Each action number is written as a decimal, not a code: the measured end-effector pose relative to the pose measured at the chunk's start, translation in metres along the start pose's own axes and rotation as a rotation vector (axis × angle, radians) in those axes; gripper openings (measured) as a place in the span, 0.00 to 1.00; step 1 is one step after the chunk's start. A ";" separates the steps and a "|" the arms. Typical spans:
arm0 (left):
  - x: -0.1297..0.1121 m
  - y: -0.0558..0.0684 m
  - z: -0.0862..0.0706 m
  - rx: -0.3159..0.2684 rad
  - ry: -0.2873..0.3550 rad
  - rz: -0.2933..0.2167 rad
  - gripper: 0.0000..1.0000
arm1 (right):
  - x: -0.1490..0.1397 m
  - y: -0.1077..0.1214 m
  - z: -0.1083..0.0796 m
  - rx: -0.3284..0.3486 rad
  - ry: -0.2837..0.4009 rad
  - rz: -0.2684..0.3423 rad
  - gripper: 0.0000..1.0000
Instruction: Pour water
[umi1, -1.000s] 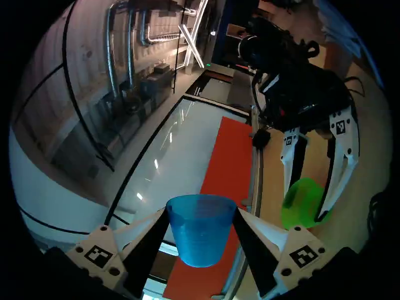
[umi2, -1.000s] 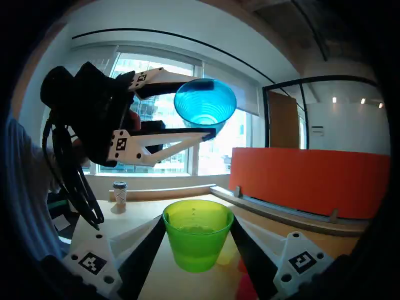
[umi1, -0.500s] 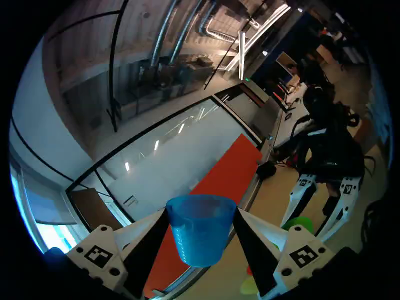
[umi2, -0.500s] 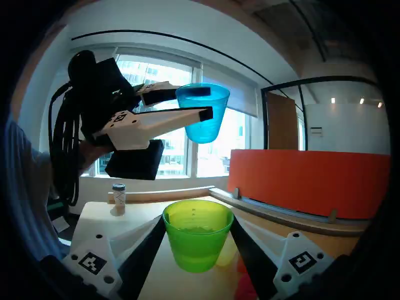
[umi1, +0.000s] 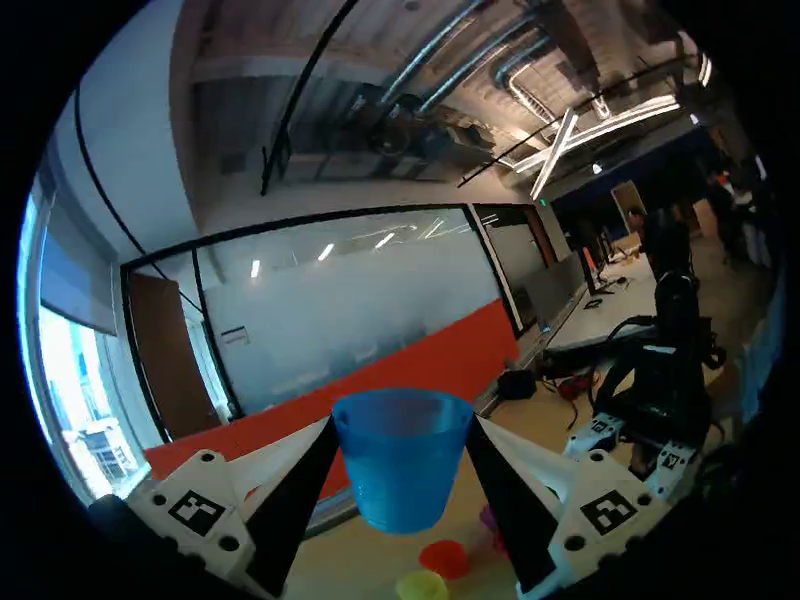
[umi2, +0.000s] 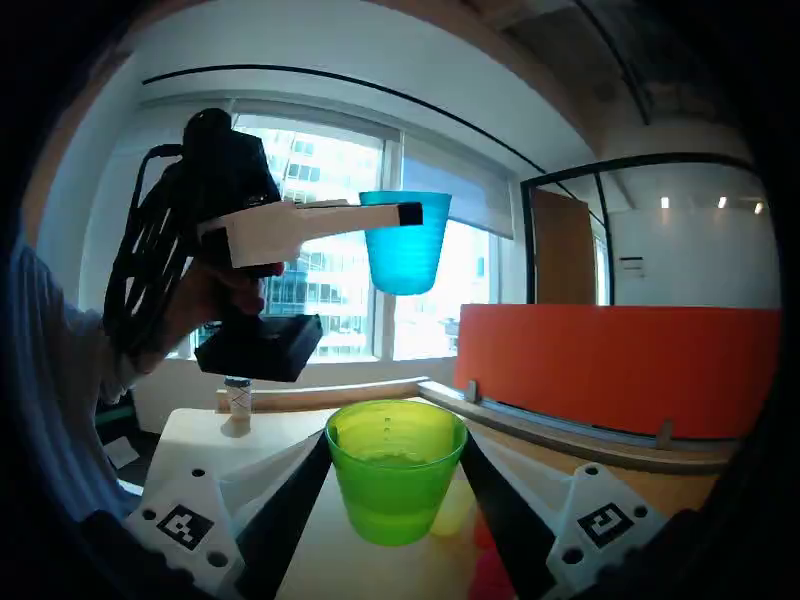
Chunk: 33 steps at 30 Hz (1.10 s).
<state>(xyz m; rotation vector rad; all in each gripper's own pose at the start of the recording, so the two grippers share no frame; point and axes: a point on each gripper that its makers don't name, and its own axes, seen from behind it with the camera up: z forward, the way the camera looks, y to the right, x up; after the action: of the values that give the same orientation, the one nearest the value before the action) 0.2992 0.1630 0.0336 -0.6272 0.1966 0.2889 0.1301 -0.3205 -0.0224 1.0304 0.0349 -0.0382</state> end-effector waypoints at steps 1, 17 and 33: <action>-0.001 0.000 0.001 -0.008 -0.001 -0.033 0.88 | 0.000 0.000 0.000 0.000 0.000 -0.001 0.91; -0.020 -0.002 0.003 -0.069 -0.035 -0.296 0.88 | 0.006 0.004 -0.004 -0.006 0.000 0.003 0.91; -0.074 0.000 -0.013 -0.051 -0.106 -0.296 0.88 | 0.002 0.021 -0.021 -0.042 -0.039 0.006 0.91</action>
<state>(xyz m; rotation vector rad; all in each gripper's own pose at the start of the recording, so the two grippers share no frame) 0.2286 0.1399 0.0425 -0.6799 -0.0062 0.0416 0.1329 -0.2913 -0.0151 0.9880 -0.0028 -0.0524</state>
